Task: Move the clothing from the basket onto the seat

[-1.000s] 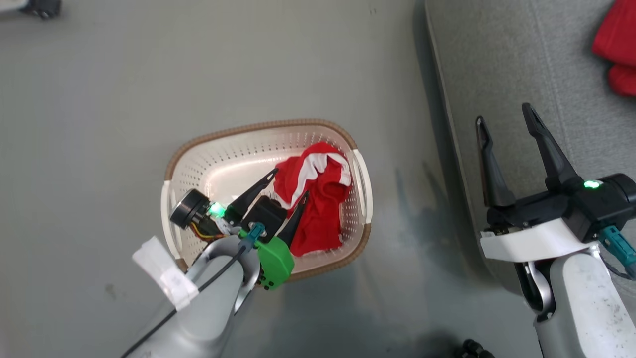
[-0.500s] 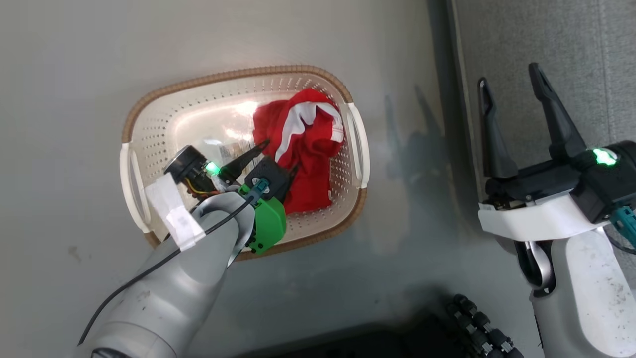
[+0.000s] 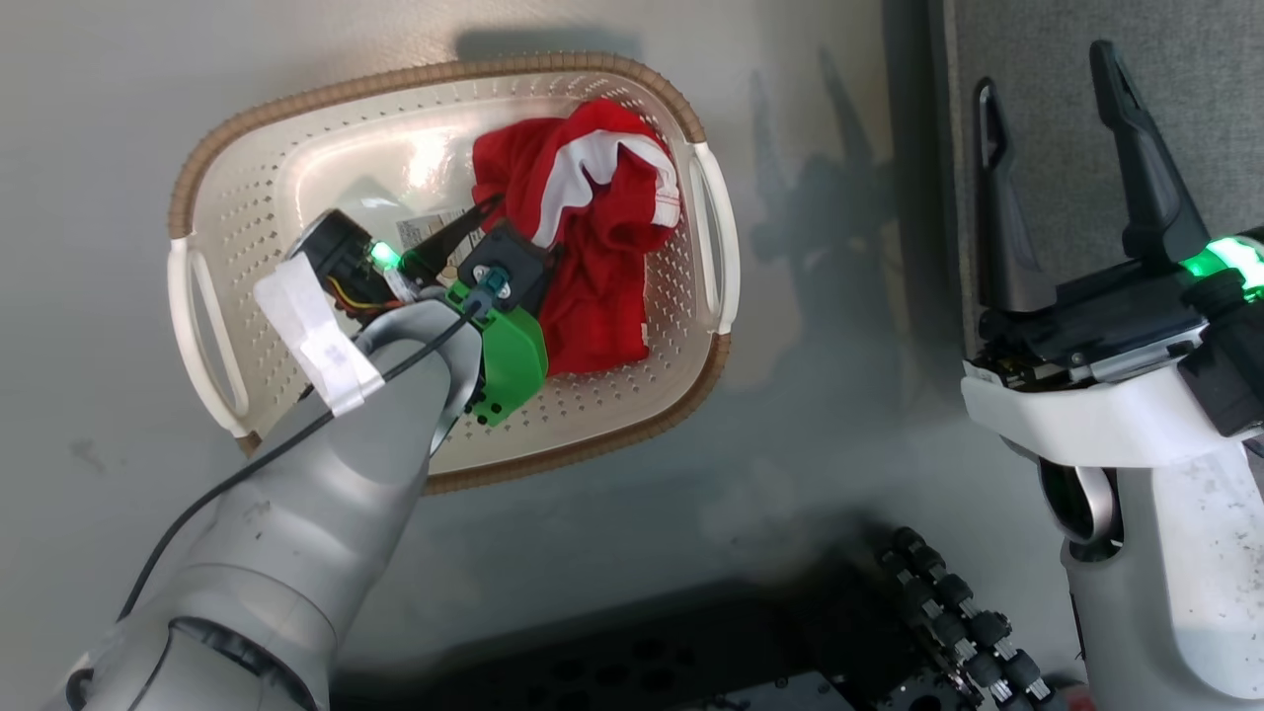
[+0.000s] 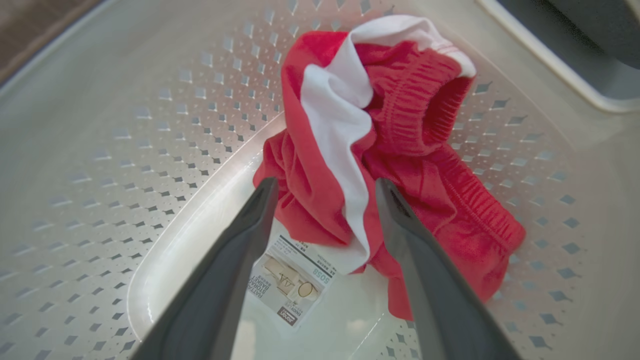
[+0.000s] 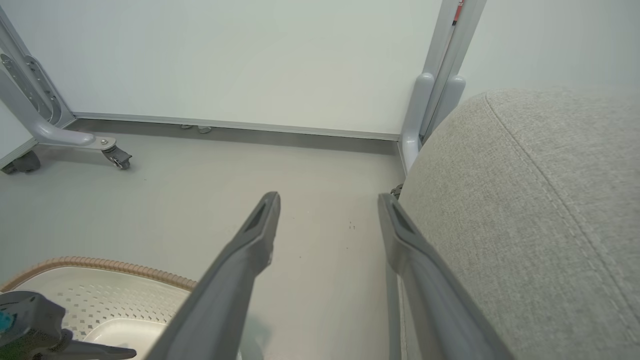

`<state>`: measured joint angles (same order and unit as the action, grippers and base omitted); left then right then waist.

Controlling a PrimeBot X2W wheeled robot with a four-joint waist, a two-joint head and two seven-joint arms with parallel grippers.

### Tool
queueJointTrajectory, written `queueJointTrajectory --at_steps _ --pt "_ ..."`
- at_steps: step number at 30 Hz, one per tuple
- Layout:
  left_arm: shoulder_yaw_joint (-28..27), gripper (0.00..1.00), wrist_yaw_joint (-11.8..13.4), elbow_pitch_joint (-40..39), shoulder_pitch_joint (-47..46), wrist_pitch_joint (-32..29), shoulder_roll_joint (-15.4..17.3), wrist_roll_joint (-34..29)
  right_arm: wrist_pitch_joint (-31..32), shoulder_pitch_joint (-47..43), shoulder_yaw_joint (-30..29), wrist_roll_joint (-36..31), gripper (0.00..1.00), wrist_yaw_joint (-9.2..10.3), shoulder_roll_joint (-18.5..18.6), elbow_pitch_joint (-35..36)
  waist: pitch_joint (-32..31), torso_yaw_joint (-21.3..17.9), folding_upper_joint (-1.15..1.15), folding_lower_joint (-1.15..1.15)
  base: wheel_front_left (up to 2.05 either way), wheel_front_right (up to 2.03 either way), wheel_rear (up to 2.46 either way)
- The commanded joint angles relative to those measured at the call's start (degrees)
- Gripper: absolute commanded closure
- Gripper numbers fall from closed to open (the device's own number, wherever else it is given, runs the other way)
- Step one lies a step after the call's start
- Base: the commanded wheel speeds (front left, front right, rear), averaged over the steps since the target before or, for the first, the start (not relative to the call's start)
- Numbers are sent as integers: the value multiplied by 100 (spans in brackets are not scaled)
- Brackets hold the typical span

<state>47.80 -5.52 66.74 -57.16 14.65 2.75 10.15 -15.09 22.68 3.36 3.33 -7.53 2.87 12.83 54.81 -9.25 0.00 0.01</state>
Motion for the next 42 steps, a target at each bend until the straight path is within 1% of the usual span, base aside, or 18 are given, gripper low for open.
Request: queueJointTrajectory --at_steps 1,8,16,19,20,21,22,27,32,38,39,42 --pt "26 0 17 28 -165 -28 28 51 -11 70 9 -41 0 8 5 81 218 -68 0 -1 0 0 0" --pt "143 0 90 231 -539 -177 28 254 -11 154 111 -41 0 8 4 351 561 -180 0 -1 0 0 0" --pt "372 0 -61 291 -590 -373 28 495 -11 -21 168 -50 0 8 3 473 668 -287 0 -1 0 0 0" --pt "490 0 -115 310 -492 -640 29 632 -11 -93 184 -74 0 8 3 495 677 -288 0 -1 0 0 0" --pt "526 25 -131 283 -468 -681 27 650 -11 -98 192 -84 0 8 3 501 677 -283 0 -1 0 0 0" --pt "565 86 -139 269 -458 -673 26 673 -11 -95 206 -102 0 8 4 506 679 -279 0 -1 0 0 0" --pt "595 100 -138 275 -450 -648 28 691 -11 -92 219 -115 0 8 4 507 680 -277 0 -1 0 0 0" --pt "733 100 -131 248 -380 -421 28 803 -11 -66 192 -162 0 8 4 538 662 -234 0 -1 0 0 0" --pt "811 100 -43 94 -294 -123 25 930 -11 35 157 -140 0 8 4 504 536 -133 0 -1 0 0 0" --pt "822 100 77 -120 93 36 24 1192 -11 48 193 -131 0 8 7 353 -69 55 0 -1 0 0 0" --pt "833 100 114 -184 240 56 24 1278 -11 5 181 -128 0 8 8 275 -342 137 0 -1 0 0 0" --pt "823 100 219 -413 462 58 16 1299 -11 -70 202 -91 0 8 37 131 -819 236 0 -1 0 0 0"
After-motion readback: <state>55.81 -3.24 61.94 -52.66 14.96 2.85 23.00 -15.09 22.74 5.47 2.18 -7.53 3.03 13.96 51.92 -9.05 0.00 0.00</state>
